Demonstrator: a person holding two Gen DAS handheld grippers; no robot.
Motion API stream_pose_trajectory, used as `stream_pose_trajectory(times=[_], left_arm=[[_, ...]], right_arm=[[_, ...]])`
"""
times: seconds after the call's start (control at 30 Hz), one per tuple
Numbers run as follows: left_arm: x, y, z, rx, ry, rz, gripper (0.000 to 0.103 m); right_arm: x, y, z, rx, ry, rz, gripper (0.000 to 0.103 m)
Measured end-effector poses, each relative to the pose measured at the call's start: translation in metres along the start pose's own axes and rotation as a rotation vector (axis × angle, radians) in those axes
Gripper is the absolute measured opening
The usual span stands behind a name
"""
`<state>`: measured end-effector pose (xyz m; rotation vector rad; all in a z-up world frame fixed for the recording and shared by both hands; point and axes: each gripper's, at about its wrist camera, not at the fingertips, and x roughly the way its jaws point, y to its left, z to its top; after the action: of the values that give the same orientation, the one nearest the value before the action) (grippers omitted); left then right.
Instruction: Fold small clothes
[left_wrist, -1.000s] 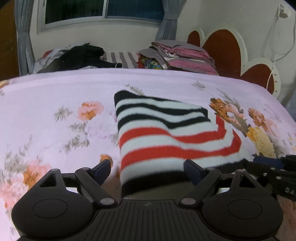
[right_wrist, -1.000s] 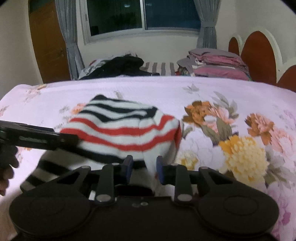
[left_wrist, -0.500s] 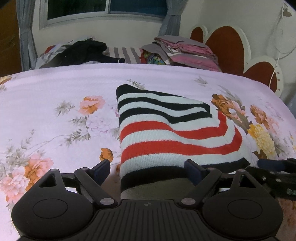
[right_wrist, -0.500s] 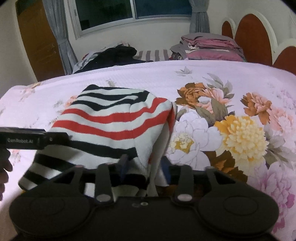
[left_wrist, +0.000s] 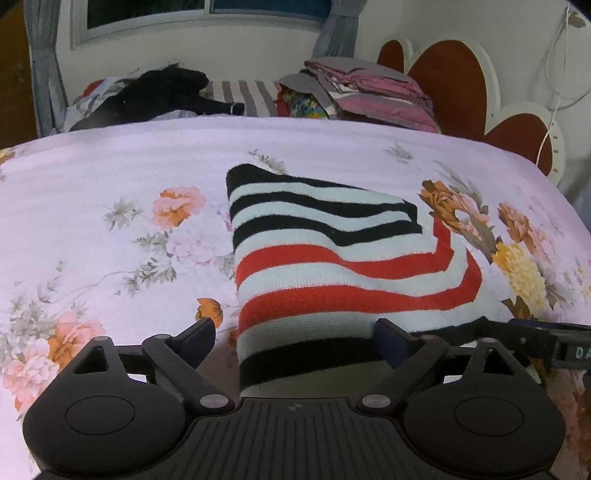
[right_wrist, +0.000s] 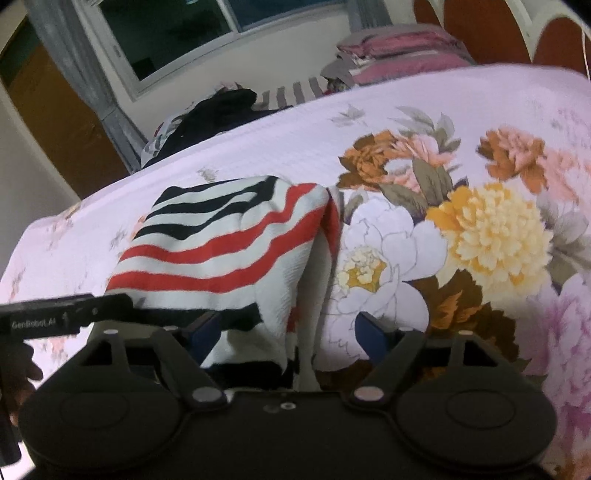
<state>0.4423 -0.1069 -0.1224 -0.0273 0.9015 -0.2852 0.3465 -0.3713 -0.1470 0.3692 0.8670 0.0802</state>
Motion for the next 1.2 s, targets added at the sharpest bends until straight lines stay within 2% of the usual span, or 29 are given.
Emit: stream_pose_trajectory(times=[0.13, 0.37, 0.47, 0.5, 0.53, 0.57, 0.7, 0.87, 1.0, 1.2], left_arm=[[0.01, 0.002, 0.001, -0.015, 0.025, -0.036, 0.092], [0.033, 0.008, 0.003, -0.056, 0.067, -0.128, 0.092], [0.045, 0.016, 0.002, -0.12, 0.098, -0.182, 0.092], [0.048, 0.017, 0.002, -0.135, 0.101, -0.196, 0.092], [0.049, 0.016, 0.0, -0.135, 0.098, -0.2, 0.092], [0.049, 0.015, -0.001, -0.131, 0.093, -0.199, 0.092], [0.046, 0.01, 0.0, -0.13, 0.079, -0.19, 0.084], [0.044, 0.006, 0.002, -0.123, 0.063, -0.17, 0.08], [0.034, 0.003, 0.006, -0.088, 0.041, -0.154, 0.067], [0.02, 0.002, 0.009, -0.054, 0.007, -0.147, 0.052]], right_arm=[[0.012, -0.009, 0.004, 0.071, 0.025, 0.04, 0.078], [0.032, -0.015, 0.011, 0.104, 0.03, 0.082, 0.078], [0.039, -0.016, 0.013, 0.107, 0.026, 0.113, 0.07], [0.041, -0.016, 0.014, 0.118, 0.026, 0.129, 0.06], [0.043, -0.016, 0.014, 0.134, 0.035, 0.15, 0.057], [0.044, -0.015, 0.014, 0.138, 0.034, 0.151, 0.056], [0.047, -0.017, 0.015, 0.134, 0.037, 0.164, 0.052], [0.051, -0.009, 0.015, 0.101, 0.027, 0.135, 0.053], [0.044, -0.007, 0.016, 0.118, 0.018, 0.141, 0.042], [0.032, -0.005, 0.017, 0.136, -0.007, 0.162, 0.035]])
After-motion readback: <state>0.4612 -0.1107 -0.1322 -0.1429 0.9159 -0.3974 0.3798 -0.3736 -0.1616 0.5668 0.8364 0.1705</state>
